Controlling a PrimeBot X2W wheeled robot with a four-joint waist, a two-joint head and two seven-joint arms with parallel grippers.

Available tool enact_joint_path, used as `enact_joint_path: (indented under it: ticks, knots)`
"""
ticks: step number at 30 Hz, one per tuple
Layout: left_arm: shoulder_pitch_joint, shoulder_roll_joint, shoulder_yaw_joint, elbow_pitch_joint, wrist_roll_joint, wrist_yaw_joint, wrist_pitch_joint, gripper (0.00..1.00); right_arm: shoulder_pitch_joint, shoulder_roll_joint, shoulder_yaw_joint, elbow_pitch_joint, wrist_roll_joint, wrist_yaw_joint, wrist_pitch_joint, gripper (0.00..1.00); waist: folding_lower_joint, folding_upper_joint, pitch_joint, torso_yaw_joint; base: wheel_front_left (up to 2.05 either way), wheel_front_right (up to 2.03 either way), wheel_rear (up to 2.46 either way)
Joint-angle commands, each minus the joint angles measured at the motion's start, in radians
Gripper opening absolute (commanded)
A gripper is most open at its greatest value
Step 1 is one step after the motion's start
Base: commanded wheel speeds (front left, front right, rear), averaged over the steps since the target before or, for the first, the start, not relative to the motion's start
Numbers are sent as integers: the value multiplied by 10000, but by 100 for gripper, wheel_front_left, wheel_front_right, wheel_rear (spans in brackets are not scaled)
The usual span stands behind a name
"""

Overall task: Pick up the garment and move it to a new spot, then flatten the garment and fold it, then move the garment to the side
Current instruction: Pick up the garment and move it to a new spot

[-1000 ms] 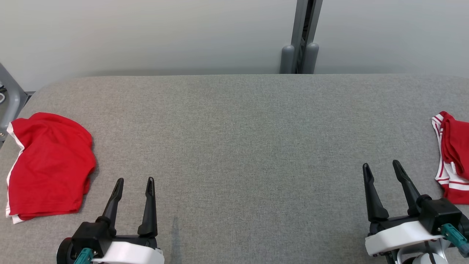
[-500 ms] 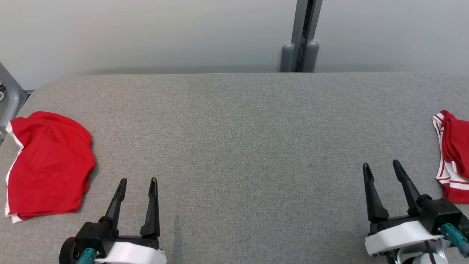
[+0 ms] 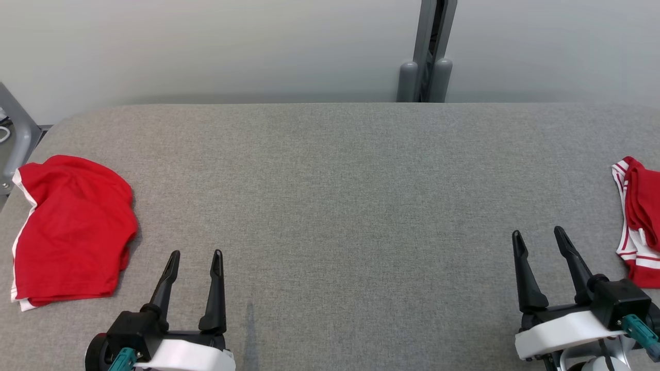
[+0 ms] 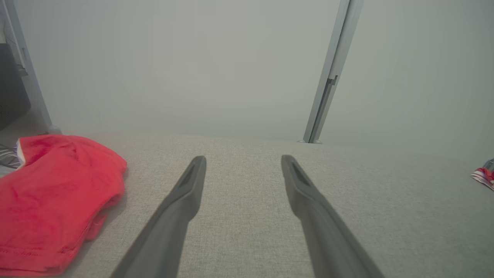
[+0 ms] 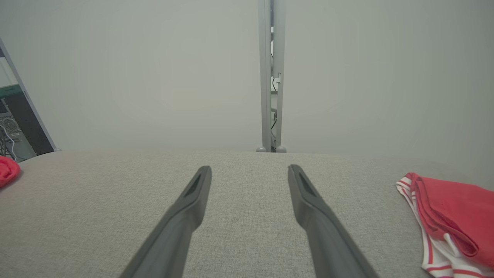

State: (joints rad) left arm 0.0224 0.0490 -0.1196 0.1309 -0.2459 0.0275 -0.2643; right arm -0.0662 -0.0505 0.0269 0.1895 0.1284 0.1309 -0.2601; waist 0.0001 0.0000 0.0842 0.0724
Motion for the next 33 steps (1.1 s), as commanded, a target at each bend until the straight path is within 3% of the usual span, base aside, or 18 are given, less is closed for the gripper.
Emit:
enact_joint_path:
  ticks: [1, 11, 25, 33]
  knots:
    - [-118, 35, -4, 13, -21, 21, 4, 100, 79, -29, -50, 44, 62, -2, -68, 100, -1, 0, -6, 17, 0, 0, 0]
    - [-209, 38, -116, 70, 4, -32, 4, 100, 17, -43, 56, 53, 29, -2, -69, 100, -1, 0, 80, 572, 0, 0, 0]
    - [-8, 35, -38, 126, 104, -59, 4, 100, -30, -106, 917, 99, 239, -1, -66, 100, -1, 0, 33, 2620, 0, 0, 0]
    - [247, 32, 206, 132, 249, -126, 4, 100, 19, -96, 1305, 255, 419, -1, -60, 100, -1, 0, -239, 3451, 0, 0, 0]
